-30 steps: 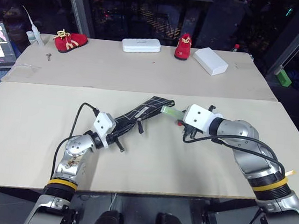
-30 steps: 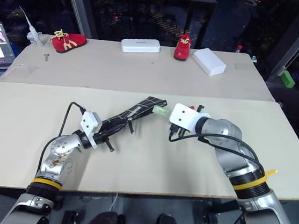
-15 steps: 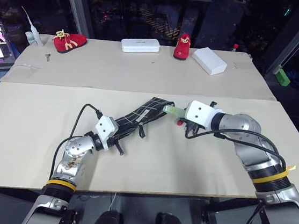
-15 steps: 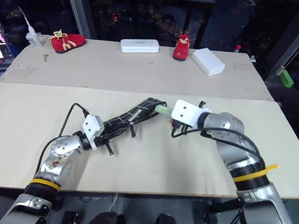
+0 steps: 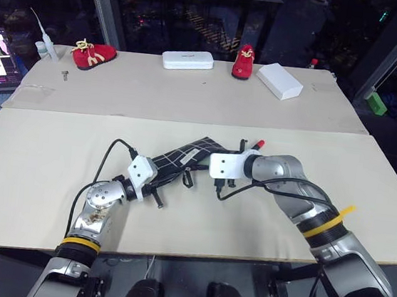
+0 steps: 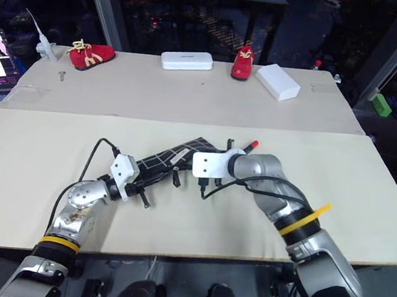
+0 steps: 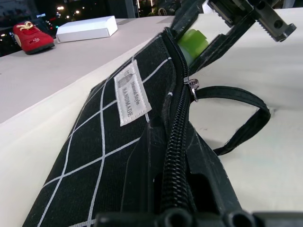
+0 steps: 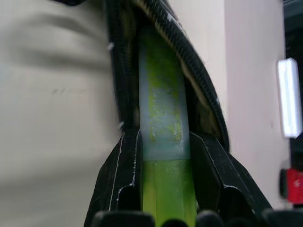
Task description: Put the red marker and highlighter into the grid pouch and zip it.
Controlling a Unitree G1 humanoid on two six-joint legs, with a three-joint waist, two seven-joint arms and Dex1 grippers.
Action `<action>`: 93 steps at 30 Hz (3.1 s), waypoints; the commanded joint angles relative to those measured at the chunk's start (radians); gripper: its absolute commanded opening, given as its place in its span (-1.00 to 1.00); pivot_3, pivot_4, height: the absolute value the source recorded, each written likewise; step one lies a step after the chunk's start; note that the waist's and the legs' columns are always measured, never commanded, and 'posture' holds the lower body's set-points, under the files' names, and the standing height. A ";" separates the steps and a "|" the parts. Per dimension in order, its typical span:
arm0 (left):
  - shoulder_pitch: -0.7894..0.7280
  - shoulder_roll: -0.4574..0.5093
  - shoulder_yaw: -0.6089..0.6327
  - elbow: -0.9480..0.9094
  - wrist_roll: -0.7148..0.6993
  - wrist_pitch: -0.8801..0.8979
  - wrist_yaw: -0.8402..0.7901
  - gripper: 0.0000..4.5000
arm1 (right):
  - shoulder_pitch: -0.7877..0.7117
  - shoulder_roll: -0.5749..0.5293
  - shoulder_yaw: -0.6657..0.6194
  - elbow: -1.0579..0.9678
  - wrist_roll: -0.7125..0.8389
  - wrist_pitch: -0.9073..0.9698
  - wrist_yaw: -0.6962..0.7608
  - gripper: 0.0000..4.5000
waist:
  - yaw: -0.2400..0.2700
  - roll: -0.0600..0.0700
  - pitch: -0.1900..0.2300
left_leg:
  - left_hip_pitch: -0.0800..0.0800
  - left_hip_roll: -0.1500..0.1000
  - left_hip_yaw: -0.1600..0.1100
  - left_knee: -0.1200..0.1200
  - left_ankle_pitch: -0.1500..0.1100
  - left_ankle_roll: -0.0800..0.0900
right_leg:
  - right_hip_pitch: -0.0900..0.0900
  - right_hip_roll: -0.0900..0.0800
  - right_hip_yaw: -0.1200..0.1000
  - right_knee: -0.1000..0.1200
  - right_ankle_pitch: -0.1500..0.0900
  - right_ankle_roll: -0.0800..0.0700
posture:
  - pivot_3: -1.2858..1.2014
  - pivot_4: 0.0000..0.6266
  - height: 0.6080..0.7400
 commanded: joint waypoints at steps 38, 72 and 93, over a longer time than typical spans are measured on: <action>-0.061 -0.027 0.084 0.037 -0.029 -0.008 0.055 -1.00 | -0.068 0.110 -0.678 0.042 0.650 1.047 -0.276 0.41 | 0.002 0.001 0.000 | -0.001 0.002 0.000 0.000 0.001 -0.001 | -0.003 -0.001 0.000 0.002 0.003 -0.005 | 0.03 -0.52 1.00; -0.071 -0.043 0.096 0.126 -0.042 -0.071 0.068 -1.00 | -0.183 0.287 -0.488 0.554 0.474 0.712 -0.490 -0.11 | -0.029 0.001 0.000 | 0.000 0.001 0.000 -0.001 0.000 0.000 | 0.002 0.001 0.000 0.001 0.004 -0.001 | 0.03 -0.52 1.00; -0.037 -0.033 0.075 0.000 -0.050 -0.001 0.085 -1.00 | 0.124 -0.162 -0.418 -0.238 0.468 0.214 -0.052 -0.76 | -0.006 0.002 0.000 | -0.012 0.001 0.000 -0.001 0.000 0.000 | -0.011 0.003 0.000 0.000 0.004 -0.001 | 0.03 -0.52 1.00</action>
